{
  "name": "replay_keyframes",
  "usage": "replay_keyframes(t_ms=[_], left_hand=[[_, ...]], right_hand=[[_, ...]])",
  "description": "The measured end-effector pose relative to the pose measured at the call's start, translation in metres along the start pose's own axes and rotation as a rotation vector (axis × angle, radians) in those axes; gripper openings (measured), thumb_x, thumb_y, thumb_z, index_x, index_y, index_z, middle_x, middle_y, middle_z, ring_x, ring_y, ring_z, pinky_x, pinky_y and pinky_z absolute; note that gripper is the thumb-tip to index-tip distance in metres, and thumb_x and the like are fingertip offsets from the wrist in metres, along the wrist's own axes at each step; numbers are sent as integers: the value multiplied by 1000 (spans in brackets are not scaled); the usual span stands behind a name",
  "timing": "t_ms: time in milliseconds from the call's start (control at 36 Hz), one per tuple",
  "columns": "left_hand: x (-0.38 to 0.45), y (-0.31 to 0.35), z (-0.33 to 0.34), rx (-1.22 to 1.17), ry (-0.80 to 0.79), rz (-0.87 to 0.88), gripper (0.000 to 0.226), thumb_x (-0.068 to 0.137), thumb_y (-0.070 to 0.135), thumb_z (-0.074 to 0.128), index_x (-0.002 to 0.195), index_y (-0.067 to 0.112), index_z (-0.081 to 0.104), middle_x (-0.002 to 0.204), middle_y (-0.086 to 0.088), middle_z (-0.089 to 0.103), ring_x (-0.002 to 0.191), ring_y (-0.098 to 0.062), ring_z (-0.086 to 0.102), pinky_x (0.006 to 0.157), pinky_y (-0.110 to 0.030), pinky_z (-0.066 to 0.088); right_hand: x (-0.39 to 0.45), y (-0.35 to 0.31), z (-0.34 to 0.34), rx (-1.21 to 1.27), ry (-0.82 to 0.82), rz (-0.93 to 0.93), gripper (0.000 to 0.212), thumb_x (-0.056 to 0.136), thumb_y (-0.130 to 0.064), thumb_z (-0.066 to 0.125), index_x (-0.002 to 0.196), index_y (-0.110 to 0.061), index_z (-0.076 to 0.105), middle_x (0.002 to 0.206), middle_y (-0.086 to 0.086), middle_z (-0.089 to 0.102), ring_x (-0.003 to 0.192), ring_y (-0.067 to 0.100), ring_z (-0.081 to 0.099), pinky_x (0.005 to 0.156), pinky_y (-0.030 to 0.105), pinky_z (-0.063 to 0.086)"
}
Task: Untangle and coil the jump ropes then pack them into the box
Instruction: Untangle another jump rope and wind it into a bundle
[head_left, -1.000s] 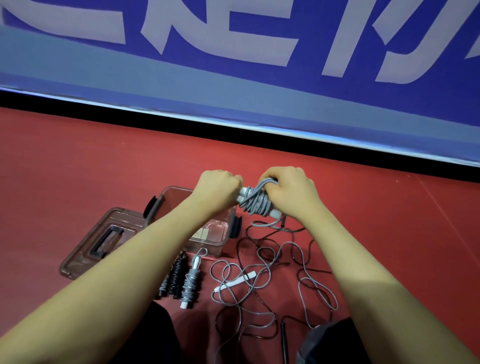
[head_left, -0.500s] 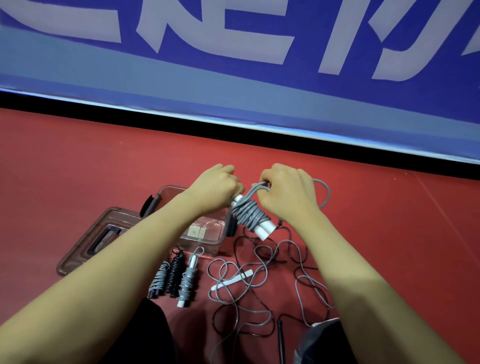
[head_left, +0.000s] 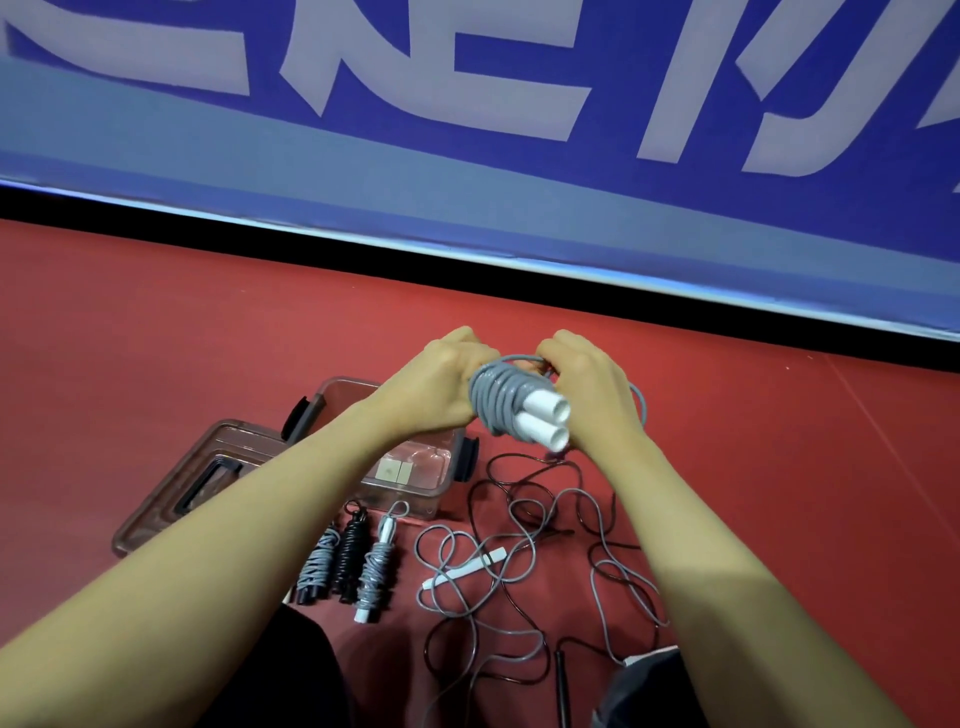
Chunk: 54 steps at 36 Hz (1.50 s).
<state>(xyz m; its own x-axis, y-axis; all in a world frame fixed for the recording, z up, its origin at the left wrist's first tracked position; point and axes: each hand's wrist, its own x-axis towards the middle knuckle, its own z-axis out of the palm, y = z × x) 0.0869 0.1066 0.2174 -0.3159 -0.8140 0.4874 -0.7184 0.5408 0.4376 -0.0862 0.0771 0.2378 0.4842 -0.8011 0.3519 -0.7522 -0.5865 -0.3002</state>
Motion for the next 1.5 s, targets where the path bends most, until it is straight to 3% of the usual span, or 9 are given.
replay_keyframes(t_ms=[139,222,389,528,667,833,944,1278,1500], left_hand=[[3,4,4,-79,104,-254,16,78,7,56,64,14,56,55,0,54,56,-26,40,52,-23,35],[6,10,4,-160,126,-348,37,83,11,55,55,27,35,50,7,40,60,-15,28,50,-20,25],[11,17,-1,-191,132,-483,39,84,5,53,57,28,37,51,7,42,56,-15,31,50,-18,28],[13,18,-1,-131,149,-569,31,85,8,49,60,17,33,54,1,40,54,-16,28,50,-24,24],[17,18,-2,-71,185,-633,34,85,7,48,59,15,28,52,-1,36,51,-17,25,47,-24,21],[20,11,2,-50,213,-772,34,88,11,45,58,14,31,55,-5,42,58,-28,33,50,-33,20],[18,4,2,2,181,-854,21,91,14,46,71,8,44,78,-15,56,74,-34,46,61,-31,27],[7,-6,13,453,-61,-836,15,91,7,46,101,-1,53,104,-21,62,94,-40,59,66,-35,35],[4,-5,12,782,-310,-578,17,89,3,45,105,6,51,105,-11,63,94,-33,62,62,-30,33]], right_hand=[[-1,-5,0,70,53,21,17,86,-18,60,93,-3,58,92,13,61,87,37,54,64,37,36],[0,-6,2,101,77,49,19,88,-25,61,91,-7,57,89,9,59,88,33,54,63,32,32],[-2,-1,5,140,-33,-1,37,89,-36,59,119,-15,56,96,-4,48,92,24,53,75,33,43],[1,-3,5,255,-8,60,22,100,-24,38,112,-8,47,101,15,57,91,40,56,76,46,43],[1,-7,3,188,10,131,29,102,-17,33,129,-10,37,98,26,63,86,46,58,70,47,44],[2,-6,7,-15,-104,118,30,103,-29,29,104,-10,53,104,11,61,96,37,57,75,41,42],[2,-11,4,-39,-252,44,38,103,-35,27,96,-13,57,100,10,66,94,35,59,79,41,46],[-1,-30,-9,-8,-342,-145,24,89,-25,52,69,-14,43,63,-1,43,69,31,39,58,34,26],[0,-26,-8,-264,-256,-246,15,96,-17,42,108,-15,51,115,1,47,102,23,51,61,32,32]])
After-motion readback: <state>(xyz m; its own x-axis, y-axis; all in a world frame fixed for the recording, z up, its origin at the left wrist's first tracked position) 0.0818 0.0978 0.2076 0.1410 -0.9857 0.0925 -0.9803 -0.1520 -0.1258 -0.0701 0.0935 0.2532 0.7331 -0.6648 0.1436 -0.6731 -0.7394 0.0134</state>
